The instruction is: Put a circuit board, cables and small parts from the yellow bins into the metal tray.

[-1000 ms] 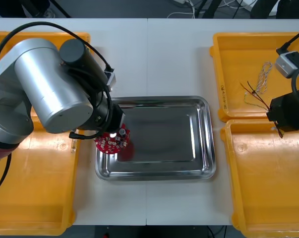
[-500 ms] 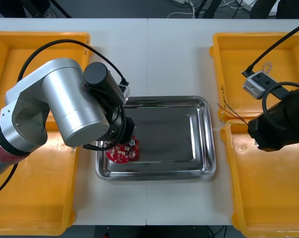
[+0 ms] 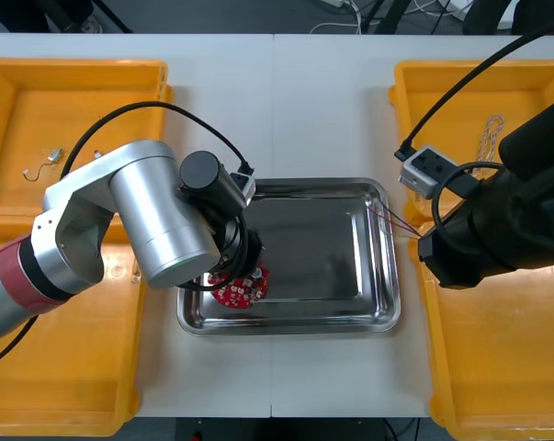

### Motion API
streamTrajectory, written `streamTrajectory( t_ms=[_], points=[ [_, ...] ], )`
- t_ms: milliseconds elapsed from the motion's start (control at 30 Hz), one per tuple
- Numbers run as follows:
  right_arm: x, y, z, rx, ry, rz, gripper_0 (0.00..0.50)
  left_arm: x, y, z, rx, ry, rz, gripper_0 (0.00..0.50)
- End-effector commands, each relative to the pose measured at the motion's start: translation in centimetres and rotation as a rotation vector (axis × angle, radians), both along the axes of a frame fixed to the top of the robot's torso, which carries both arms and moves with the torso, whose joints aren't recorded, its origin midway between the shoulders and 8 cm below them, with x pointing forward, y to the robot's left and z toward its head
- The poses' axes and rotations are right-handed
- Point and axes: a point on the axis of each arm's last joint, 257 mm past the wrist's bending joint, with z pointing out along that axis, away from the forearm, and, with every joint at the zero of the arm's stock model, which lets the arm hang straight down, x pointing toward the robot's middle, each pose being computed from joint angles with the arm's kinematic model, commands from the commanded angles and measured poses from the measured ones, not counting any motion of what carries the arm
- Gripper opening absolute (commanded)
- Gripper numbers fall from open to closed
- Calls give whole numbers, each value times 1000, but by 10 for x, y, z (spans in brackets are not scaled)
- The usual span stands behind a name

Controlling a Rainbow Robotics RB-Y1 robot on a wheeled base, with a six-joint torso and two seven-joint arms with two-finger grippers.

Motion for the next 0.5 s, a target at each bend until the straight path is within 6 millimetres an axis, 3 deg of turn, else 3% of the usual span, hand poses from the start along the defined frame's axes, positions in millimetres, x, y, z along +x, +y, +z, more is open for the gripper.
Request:
streamTrajectory(
  t_ms=[33,200,500],
  points=[
    [-2,23,3,-32,-39,101,0,5,-21,15,-49,-35,30,0],
    [-3,32,-4,-33,-39,110,0,2,-22,7,-33,-40,10,0],
    [7,26,5,-23,-68,79,0,2,-18,0,-11,-48,-2,0]
  ],
)
